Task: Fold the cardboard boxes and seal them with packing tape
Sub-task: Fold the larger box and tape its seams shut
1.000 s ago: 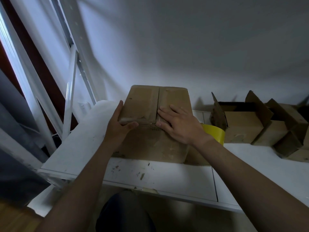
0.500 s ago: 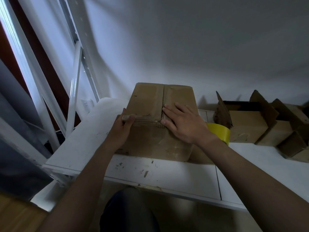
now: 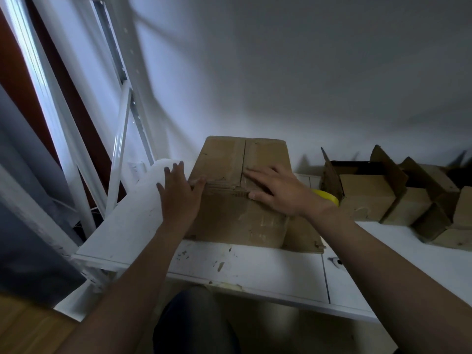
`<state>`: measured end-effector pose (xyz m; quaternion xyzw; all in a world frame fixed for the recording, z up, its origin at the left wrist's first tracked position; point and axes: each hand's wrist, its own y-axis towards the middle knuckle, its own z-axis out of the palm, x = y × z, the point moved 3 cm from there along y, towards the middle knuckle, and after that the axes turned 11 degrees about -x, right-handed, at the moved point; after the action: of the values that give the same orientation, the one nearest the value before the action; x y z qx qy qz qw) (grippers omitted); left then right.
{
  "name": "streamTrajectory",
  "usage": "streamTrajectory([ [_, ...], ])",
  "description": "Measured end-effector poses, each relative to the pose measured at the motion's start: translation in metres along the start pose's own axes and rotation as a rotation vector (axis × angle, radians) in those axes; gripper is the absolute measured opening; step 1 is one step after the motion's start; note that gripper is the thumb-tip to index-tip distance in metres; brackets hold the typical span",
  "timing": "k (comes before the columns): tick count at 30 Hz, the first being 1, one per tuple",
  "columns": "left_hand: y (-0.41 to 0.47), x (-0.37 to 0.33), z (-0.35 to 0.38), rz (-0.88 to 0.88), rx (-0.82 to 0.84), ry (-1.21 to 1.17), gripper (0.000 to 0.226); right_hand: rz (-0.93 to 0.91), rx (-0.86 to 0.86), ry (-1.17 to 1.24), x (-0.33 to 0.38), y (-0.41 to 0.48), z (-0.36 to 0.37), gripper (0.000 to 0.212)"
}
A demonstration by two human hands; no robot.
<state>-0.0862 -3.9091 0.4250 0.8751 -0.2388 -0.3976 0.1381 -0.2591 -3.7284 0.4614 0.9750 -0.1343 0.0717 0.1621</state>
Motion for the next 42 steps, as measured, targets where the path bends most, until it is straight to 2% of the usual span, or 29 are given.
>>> streamTrajectory([
  [3,-0.008,-0.035,0.002,0.209,-0.031,0.065,0.049,0.005,-0.029,-0.062,-0.008,-0.015,-0.002,0.057],
  [5,-0.020,-0.071,0.009,0.344,0.082,-0.042,0.048,0.022,-0.037,0.004,-0.010,-0.019,0.001,0.060],
  [7,-0.033,-0.097,0.021,0.482,0.224,-0.098,0.050,0.023,-0.018,0.086,-0.013,-0.016,-0.002,0.052],
  [9,-0.039,-0.102,0.035,0.592,0.269,0.042,0.055,0.036,-0.010,0.138,-0.020,-0.016,-0.010,0.044],
  [12,-0.039,-0.090,0.046,0.683,0.238,0.260,0.063,0.087,-0.066,0.116,-0.041,-0.028,-0.021,0.065],
  [17,-0.035,-0.092,0.049,0.691,0.271,0.268,0.063,0.194,-0.162,0.180,-0.076,-0.049,-0.015,0.073],
  [22,-0.035,-0.098,0.051,0.553,0.271,0.242,0.059,0.177,-0.210,0.253,-0.076,-0.044,-0.011,0.068],
  [26,-0.051,-0.133,0.065,0.484,0.254,0.174,0.071,0.166,-0.164,0.277,-0.078,-0.048,-0.013,0.077],
  [28,-0.059,-0.136,0.074,0.480,0.220,0.199,0.085,0.231,-0.152,0.340,-0.084,-0.058,-0.016,0.089],
  [30,-0.060,-0.131,0.077,0.508,0.158,0.210,0.089,0.329,-0.171,0.453,-0.097,-0.075,-0.017,0.093],
  [32,-0.060,-0.129,0.075,0.556,0.146,0.184,0.082,0.392,-0.199,0.498,-0.109,-0.095,-0.011,0.088],
  [36,-0.062,-0.135,0.071,0.585,0.167,0.125,0.064,0.401,-0.291,0.493,-0.117,-0.112,0.003,0.059],
  [42,-0.065,-0.135,0.068,0.538,0.151,0.097,0.069,0.364,-0.340,0.508,-0.106,-0.109,-0.019,0.051],
])
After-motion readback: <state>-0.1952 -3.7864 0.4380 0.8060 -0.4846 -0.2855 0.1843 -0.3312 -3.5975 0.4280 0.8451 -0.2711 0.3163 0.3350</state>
